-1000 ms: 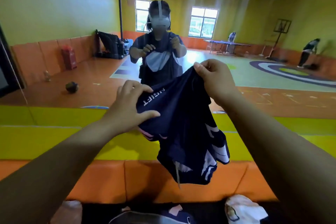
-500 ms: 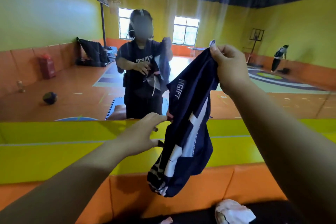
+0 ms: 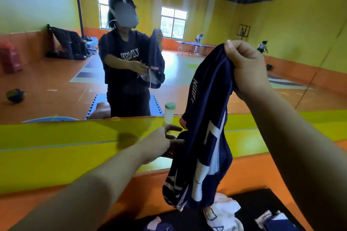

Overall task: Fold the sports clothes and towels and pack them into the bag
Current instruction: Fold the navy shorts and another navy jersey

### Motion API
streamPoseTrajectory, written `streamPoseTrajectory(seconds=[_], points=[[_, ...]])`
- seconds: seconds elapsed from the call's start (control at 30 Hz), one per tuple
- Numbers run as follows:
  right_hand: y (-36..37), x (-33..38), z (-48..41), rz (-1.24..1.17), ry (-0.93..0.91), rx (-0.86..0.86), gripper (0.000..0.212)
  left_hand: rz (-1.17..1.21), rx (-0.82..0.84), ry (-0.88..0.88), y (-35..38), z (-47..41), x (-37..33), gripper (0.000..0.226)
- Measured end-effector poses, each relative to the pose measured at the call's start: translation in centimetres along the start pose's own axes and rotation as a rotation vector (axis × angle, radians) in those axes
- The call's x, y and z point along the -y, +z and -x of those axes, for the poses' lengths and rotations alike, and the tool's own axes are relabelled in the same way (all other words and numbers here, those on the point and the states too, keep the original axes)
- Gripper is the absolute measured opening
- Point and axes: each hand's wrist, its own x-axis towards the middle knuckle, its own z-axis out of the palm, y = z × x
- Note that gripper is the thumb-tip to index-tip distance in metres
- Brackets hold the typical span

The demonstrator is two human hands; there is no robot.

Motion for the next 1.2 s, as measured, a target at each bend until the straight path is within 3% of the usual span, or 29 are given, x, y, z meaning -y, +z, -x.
streamPoseTrajectory(seconds=[0.13, 0.23, 0.47, 0.53, 0.67, 0.77, 0.93, 1.1, 1.2], points=[[-2.9, -1.7, 1.0, 0.285, 0.026, -0.136, 0.025, -0.160, -0.149, 0.169, -1.2, -0.2, -0.5, 0.020], [-4.3, -3.5, 2.3, 0.485, 0.048, -0.105, 0.027, -0.272, -0.267, 0.311, -2.3, 0.0, -1.9, 0.022], [-4.7, -5.7, 4.8, 0.615, 0.140, 0.170, 0.017, -0.566, -0.089, 0.537, -3.0, 2.0, -7.6, 0.034], [-4.0, -5.6, 5.3, 0.577, 0.192, 0.279, 0.015, -0.589, 0.001, 0.532, -2.9, 2.6, -9.4, 0.036], [-1.7, -6.0, 5.9, 0.449, 0.254, 0.623, 0.050, -0.677, 0.159, 0.479, -2.4, 3.2, -11.9, 0.034], [0.1, -7.3, 6.6, 0.254, 0.290, 0.827, 0.045, -0.682, 0.242, 0.435, -2.4, 3.7, -12.6, 0.033], [0.4, -7.9, 7.3, 0.047, 0.438, 0.847, 0.022, -0.669, 0.191, 0.376, -4.2, 4.6, -12.5, 0.028], [-0.9, -7.4, 7.1, 0.134, 0.518, 0.820, 0.014, -0.734, 0.127, 0.185, -5.9, 5.3, -11.9, 0.036], [-1.7, -6.2, 7.1, 0.389, 0.453, 0.895, 0.023, -1.045, 0.150, 0.053, -6.0, 5.6, -11.4, 0.041]])
